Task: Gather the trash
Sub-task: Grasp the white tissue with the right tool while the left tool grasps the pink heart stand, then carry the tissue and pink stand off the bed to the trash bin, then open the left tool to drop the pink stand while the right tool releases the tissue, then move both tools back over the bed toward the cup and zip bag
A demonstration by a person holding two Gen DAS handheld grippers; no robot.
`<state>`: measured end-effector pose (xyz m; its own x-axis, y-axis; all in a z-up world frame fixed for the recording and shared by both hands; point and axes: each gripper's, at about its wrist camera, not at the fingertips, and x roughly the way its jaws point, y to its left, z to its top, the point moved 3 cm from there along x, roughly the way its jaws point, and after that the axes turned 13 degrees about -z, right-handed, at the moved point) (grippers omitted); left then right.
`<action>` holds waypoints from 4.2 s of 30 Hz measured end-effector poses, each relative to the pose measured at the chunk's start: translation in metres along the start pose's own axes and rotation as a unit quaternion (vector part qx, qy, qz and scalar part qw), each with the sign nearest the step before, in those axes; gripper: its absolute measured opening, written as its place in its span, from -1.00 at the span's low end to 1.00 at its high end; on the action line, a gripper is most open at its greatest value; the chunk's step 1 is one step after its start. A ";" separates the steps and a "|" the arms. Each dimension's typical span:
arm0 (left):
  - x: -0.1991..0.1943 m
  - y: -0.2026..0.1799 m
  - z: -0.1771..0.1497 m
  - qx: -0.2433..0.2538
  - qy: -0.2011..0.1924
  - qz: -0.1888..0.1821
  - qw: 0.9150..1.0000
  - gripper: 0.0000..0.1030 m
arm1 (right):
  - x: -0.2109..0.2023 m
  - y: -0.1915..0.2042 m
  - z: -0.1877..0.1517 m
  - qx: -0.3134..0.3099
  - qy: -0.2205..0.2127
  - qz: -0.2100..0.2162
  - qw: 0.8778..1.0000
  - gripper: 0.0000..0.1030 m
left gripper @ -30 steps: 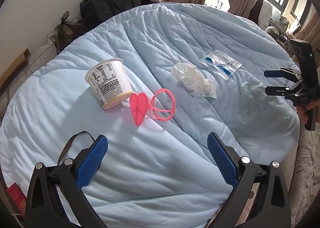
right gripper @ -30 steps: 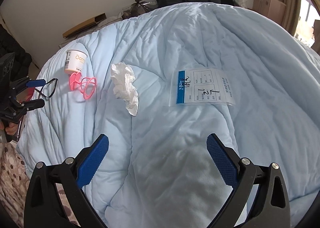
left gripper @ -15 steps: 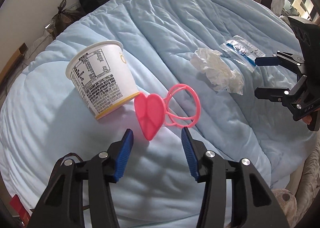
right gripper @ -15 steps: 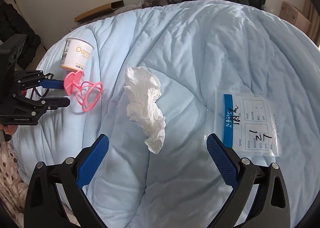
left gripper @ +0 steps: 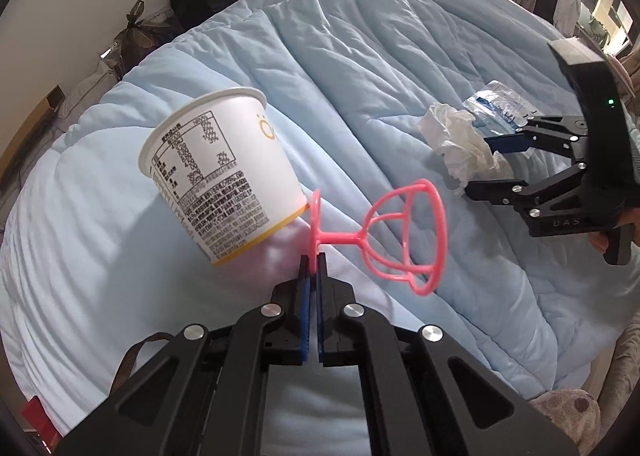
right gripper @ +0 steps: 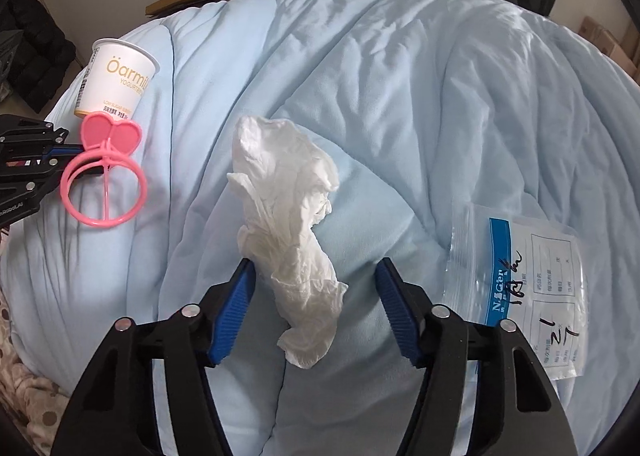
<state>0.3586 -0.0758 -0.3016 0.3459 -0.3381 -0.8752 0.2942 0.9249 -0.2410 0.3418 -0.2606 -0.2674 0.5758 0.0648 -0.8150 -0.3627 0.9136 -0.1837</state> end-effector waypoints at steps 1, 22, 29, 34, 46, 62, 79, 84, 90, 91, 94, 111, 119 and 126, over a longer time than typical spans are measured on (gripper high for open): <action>-0.004 -0.002 0.000 0.003 -0.006 -0.004 1.000 -0.96 | 0.002 0.000 0.001 0.004 0.003 0.006 1.000 -0.33; -0.122 0.017 -0.074 -0.025 -0.082 -0.009 0.996 -0.96 | -0.110 0.056 -0.016 0.032 -0.066 0.030 0.997 -0.80; -0.178 0.040 -0.123 -0.035 -0.097 0.016 0.995 -0.96 | -0.138 0.098 -0.028 0.011 -0.077 0.041 0.996 -0.80; -0.231 0.058 -0.160 -0.043 -0.120 0.055 0.990 -0.96 | -0.159 0.129 -0.028 0.008 -0.087 0.066 0.994 -0.80; -0.345 0.116 -0.263 -0.100 -0.173 0.113 0.973 -0.96 | -0.202 0.245 -0.003 -0.051 -0.116 0.105 0.986 -0.80; -0.402 0.208 -0.412 -0.198 -0.190 0.156 0.949 -0.96 | -0.226 0.410 0.039 -0.144 -0.103 0.185 0.967 -0.80; -0.346 0.300 -0.557 -0.315 -0.107 0.150 0.931 -0.96 | -0.201 0.642 0.044 -0.329 -0.058 0.250 0.909 -0.80; -0.317 0.319 -0.579 -0.332 -0.075 0.131 0.931 -0.96 | -0.186 0.691 0.027 -0.390 -0.040 0.247 0.886 -0.80; -0.294 0.335 -0.596 -0.350 -0.061 0.114 0.928 -0.56 | -0.166 0.734 0.005 -0.451 -0.020 0.229 0.862 -0.80; -0.293 0.336 -0.598 -0.352 -0.057 0.118 0.927 -0.01 | -0.163 0.739 0.004 -0.455 -0.017 0.230 0.860 -0.80; -0.293 0.331 -0.602 -0.338 -0.056 0.139 0.929 0.72 | -0.157 0.751 0.000 -0.469 -0.011 0.230 0.853 -0.80; -0.342 0.314 -0.655 -0.378 -0.051 0.172 0.908 0.73 | -0.113 0.817 -0.027 -0.540 0.025 0.211 0.814 -0.80; -0.369 0.301 -0.669 -0.381 -0.057 0.196 0.902 0.73 | -0.076 0.851 -0.043 -0.551 0.044 0.176 0.814 -0.60; -0.373 0.300 -0.670 -0.381 -0.047 0.210 0.899 0.73 | -0.090 0.848 -0.043 -0.570 -0.011 0.153 0.807 0.27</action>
<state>-0.2792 0.4447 -0.3288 0.3691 0.0880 -0.9252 -0.5634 0.8129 -0.1474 -0.0492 0.4913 -0.3731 0.3388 0.2360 -0.9108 -0.9220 -0.1094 -0.3713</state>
